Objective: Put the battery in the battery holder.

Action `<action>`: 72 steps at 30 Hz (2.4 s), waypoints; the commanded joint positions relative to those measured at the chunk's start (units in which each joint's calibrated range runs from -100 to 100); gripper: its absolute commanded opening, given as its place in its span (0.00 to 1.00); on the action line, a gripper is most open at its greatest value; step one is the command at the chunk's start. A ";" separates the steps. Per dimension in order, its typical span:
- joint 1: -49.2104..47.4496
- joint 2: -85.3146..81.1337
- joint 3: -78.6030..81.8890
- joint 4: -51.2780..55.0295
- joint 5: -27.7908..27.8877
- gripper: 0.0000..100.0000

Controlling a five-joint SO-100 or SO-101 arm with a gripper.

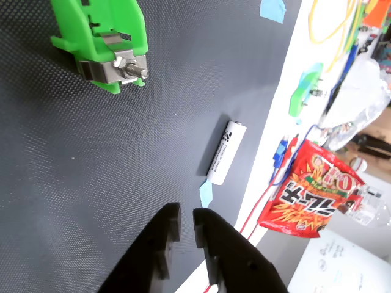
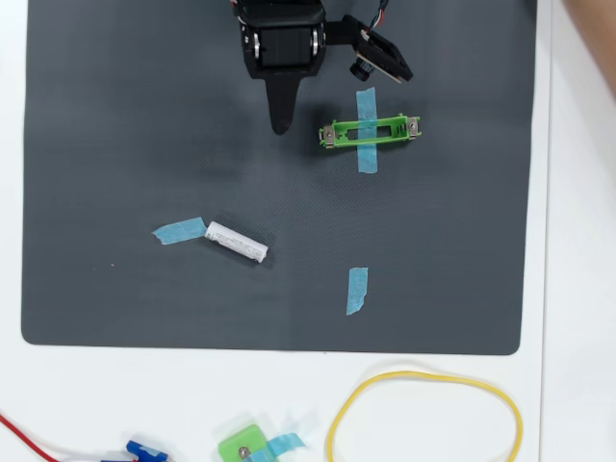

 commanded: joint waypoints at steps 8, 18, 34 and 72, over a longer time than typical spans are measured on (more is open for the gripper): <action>0.00 -0.42 0.37 -0.18 -0.08 0.00; 0.00 -0.42 0.37 -0.18 -0.08 0.00; 0.00 -0.42 0.37 -0.18 -0.08 0.00; 1.77 78.55 -74.35 12.84 -9.88 0.00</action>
